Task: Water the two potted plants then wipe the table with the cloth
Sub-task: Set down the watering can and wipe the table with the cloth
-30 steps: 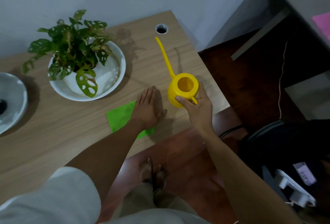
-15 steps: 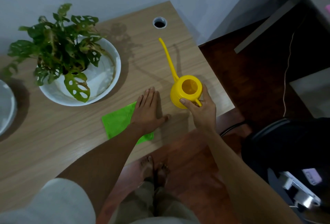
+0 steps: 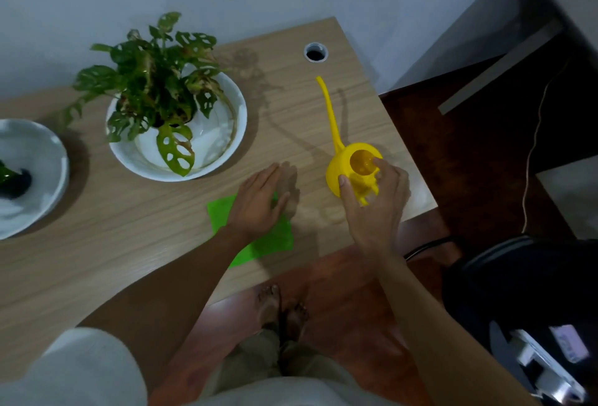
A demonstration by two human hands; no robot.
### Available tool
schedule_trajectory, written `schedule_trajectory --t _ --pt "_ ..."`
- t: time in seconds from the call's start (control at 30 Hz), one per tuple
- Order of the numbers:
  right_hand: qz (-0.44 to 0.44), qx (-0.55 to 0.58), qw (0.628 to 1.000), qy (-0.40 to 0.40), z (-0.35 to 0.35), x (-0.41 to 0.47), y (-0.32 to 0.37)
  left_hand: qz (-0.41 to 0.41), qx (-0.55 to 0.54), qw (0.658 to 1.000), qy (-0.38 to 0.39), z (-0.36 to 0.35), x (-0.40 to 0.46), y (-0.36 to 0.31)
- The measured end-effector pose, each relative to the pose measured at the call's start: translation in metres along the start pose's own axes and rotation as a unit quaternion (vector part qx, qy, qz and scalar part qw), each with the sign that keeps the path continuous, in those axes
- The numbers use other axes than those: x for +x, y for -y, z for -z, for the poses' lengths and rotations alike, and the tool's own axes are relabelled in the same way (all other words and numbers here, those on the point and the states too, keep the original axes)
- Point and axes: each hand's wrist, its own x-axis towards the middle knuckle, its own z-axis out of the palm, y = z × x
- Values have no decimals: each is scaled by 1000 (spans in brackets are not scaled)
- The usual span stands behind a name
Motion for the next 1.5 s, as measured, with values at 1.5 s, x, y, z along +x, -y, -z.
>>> schedule_trajectory --t 1.5 --pt "-222 197 753 588 -140 -18 103 425 -573 697 -72 102 -118 67"
